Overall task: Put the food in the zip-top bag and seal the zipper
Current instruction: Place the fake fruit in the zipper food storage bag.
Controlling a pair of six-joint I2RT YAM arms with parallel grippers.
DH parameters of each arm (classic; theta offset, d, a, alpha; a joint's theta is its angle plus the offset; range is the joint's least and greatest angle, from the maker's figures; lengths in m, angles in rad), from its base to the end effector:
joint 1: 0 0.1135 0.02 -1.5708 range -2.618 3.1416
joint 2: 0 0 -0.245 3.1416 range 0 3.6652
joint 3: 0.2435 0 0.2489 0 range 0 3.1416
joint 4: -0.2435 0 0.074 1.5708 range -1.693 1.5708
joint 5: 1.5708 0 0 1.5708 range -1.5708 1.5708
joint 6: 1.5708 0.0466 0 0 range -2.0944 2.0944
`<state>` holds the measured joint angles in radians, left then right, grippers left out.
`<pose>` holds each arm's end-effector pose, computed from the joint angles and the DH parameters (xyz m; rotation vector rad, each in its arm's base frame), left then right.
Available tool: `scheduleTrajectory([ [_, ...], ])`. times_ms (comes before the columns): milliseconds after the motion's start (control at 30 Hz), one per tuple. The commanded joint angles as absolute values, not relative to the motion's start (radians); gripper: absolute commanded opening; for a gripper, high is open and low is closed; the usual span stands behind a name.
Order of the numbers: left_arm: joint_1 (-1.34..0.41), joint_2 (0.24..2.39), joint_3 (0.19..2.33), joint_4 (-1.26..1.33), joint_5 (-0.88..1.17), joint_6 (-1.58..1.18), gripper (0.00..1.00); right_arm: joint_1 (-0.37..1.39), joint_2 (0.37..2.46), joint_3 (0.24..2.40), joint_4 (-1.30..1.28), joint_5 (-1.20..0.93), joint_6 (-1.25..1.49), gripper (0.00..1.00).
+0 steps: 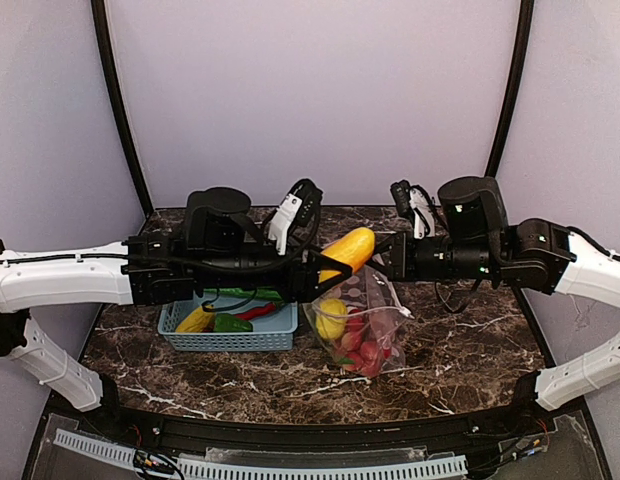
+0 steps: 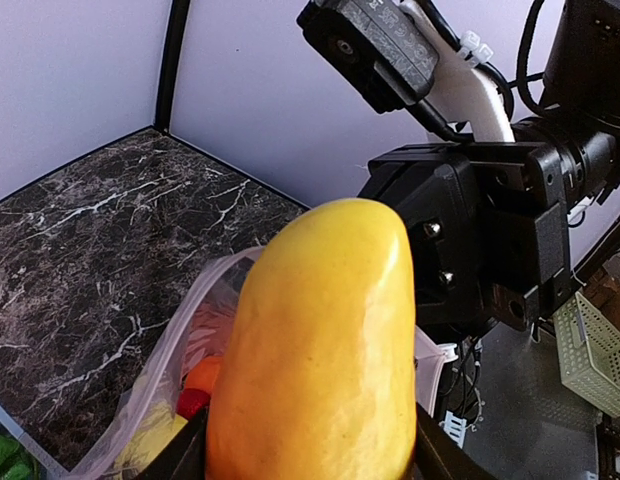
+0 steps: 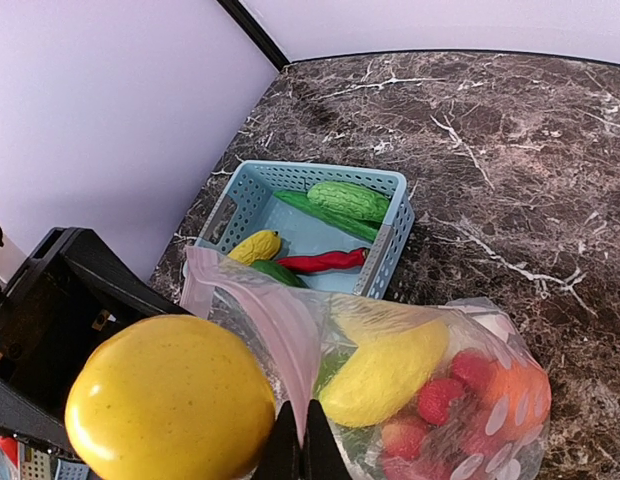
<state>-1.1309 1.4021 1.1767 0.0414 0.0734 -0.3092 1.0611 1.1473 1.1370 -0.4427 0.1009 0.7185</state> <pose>0.1443 -0.3147 0.3375 0.8079 1.7101 -1.0882 0.1357 0.2331 0.3417 -0.3032 2.1558 0.9882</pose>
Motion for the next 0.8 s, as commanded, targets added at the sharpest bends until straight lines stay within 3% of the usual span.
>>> scheduleTrajectory([
  [0,-1.134,1.390,1.154,-0.030,0.021,-0.309,0.54,1.058,1.135,1.168,-0.390,0.097,0.715,0.00],
  [767,-1.134,1.504,1.300,-0.201,-0.003,-0.317,0.58,1.057,1.120,1.155,-0.387,0.093,0.720,0.00],
])
